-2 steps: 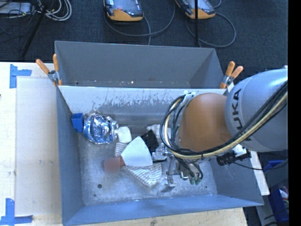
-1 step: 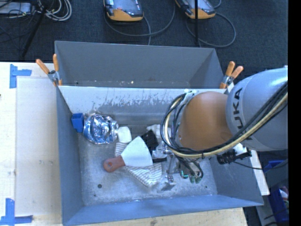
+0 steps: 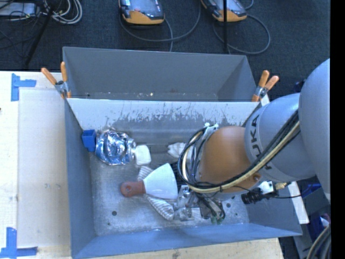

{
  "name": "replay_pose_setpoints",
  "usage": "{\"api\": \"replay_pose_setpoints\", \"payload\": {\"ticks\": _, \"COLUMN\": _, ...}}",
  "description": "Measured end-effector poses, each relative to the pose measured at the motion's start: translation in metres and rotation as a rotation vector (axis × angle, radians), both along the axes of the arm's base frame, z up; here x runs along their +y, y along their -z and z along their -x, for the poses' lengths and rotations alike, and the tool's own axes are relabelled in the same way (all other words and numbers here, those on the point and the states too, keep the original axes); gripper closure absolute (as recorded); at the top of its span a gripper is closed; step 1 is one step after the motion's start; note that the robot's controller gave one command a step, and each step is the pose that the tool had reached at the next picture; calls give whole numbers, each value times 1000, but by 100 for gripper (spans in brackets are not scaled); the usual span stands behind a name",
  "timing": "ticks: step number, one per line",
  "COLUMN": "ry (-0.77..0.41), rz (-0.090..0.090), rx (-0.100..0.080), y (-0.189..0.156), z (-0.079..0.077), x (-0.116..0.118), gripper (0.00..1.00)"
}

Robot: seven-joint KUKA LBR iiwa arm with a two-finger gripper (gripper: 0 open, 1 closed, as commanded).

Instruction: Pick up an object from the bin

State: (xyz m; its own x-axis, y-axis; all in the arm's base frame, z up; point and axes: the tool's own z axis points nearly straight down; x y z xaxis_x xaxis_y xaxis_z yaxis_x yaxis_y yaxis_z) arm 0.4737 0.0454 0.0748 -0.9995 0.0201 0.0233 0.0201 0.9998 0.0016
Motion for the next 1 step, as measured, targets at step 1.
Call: {"api": "replay_pose_setpoints", "payload": {"ticks": 1, "ry": 0, "rz": 0, "rx": 0, "y": 0, "z": 0, "x": 0, "gripper": 100}}
